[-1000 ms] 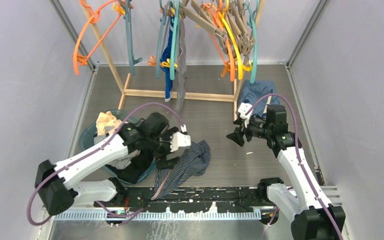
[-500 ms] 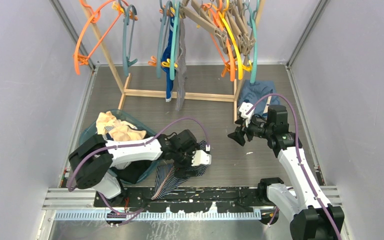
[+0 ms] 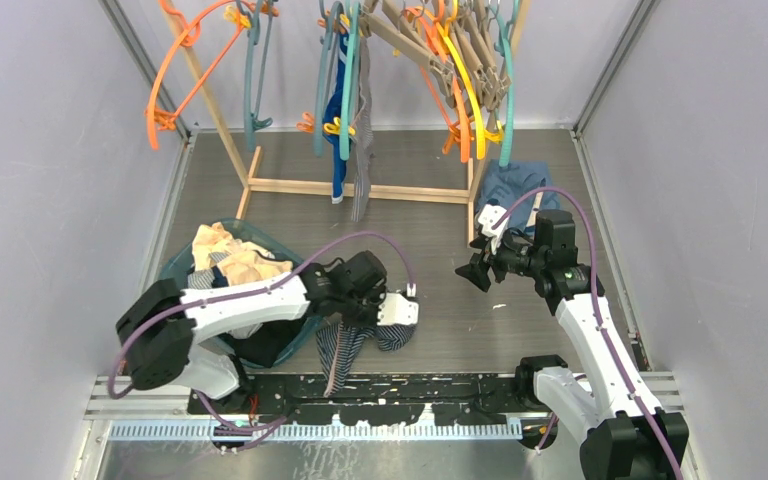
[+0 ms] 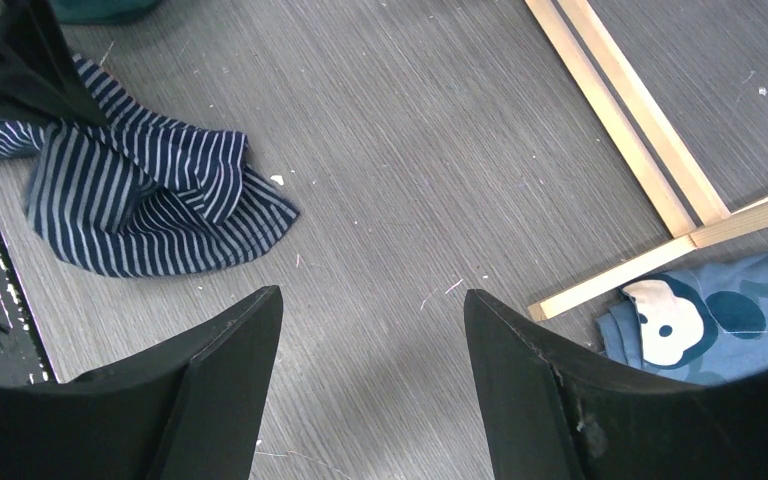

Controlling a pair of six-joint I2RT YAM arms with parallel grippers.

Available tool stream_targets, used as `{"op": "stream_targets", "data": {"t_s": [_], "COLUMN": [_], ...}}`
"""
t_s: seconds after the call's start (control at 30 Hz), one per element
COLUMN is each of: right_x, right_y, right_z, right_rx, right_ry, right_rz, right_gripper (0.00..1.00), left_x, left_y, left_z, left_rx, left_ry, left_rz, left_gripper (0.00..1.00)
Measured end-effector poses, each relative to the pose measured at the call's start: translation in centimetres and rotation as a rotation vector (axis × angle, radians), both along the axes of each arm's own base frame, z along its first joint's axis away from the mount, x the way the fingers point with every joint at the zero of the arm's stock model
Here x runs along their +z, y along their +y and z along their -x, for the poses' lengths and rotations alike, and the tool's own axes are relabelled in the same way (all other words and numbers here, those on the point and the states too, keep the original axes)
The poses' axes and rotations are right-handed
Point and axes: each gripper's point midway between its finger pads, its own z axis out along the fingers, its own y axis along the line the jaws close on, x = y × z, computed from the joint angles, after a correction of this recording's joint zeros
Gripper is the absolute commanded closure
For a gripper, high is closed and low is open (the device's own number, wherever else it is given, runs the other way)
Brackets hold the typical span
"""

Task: Remove the underwear clipped to the hanger
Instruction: Pick up the underwear from the center of the board, then place the underwear in the bin.

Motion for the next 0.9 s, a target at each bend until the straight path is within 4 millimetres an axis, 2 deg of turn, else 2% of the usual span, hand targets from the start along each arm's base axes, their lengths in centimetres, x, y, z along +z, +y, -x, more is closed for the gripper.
{"op": "stream_targets", "data": {"t_s": [0.13,0.2,0.27,0.33,0.43,0.47,0.57,0.77,0.9], "right_x": [0.0,0.0,0.0,0.0,0.0,0.0,0.0,0.1,0.2], "right_y": [0.0,0.0,0.0,0.0,0.0,0.0,0.0,0.0,0.1], "right_z": [0.0,0.0,0.0,0.0,0.0,0.0,0.0,0.1,0.1], "right_rx": [0.000,0.000,0.000,0.000,0.000,0.000,0.001,0.004,0.007], "right_ry": [0.000,-0.001,0.000,0.000,-0.001,-0.001,-0.001,-0.003,-0.007], "right_rz": [0.000,0.000,0.000,0.000,0.000,0.000,0.000,-0.002,-0.004], "right_gripper": [0.27,0.27,0.27,0.27,0.27,0.27,0.27,0.27,0.27], "left_x": [5.5,9.2,13.8,18.8,23.8,24.9,26.4,26.6,27.7], "left_y": [0.1,0.6,1.7,3.3,6.1,7.4,11.5,21.3,26.1], "left_z": [-1.7,-3.2,-4.7,-6.0,-6.6,-6.7,-7.2,-9.3,-9.9], "left_rx": [0.022,0.056,0.090,0.128,0.171,0.193,0.271,0.500,0.628], "left_ry": [-0.052,-0.090,-0.155,-0.247,-0.380,-0.425,-0.531,-0.695,-0.772], "left_rz": [0.106,0.176,0.251,0.309,0.326,0.311,0.212,-0.137,-0.295], "left_gripper": [1.00,1.00,1.00,1.00,1.00,1.00,1.00,1.00,1.00]}}
